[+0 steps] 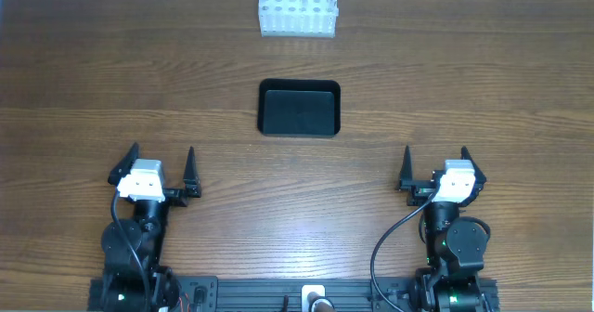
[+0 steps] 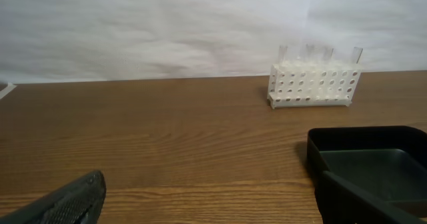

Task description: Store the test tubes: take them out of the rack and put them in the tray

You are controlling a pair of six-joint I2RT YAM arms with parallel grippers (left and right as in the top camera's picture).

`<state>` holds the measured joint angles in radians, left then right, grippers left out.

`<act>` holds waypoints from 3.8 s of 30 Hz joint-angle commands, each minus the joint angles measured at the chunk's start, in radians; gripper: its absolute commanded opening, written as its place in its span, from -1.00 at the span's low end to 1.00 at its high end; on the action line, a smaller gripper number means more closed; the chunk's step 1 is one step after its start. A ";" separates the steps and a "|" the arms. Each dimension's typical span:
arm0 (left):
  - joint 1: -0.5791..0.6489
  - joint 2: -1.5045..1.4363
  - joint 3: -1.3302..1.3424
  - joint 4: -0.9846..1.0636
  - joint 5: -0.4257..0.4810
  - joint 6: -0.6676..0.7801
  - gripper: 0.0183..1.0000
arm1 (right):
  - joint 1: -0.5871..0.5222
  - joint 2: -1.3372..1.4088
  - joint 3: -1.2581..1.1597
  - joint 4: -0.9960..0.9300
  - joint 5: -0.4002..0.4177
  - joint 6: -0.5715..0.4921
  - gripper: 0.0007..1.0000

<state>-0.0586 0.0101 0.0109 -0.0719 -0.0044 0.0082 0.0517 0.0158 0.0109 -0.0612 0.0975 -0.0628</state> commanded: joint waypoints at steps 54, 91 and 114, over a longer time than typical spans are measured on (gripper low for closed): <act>-0.176 1.744 1.128 0.399 0.070 -0.050 1.00 | -0.005 -0.011 -0.006 -0.002 0.016 0.002 0.99; -0.240 2.284 1.697 0.225 -0.069 -0.095 0.86 | -0.005 -0.011 -0.006 -0.002 0.016 0.002 0.99; -0.252 2.321 1.698 0.270 -0.072 -0.095 -0.07 | -0.005 -0.011 -0.006 -0.002 0.016 0.002 0.99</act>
<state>-0.3103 2.3154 1.6825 0.1848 -0.0647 -0.0834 0.0517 0.0109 0.0109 -0.0608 0.1051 -0.0628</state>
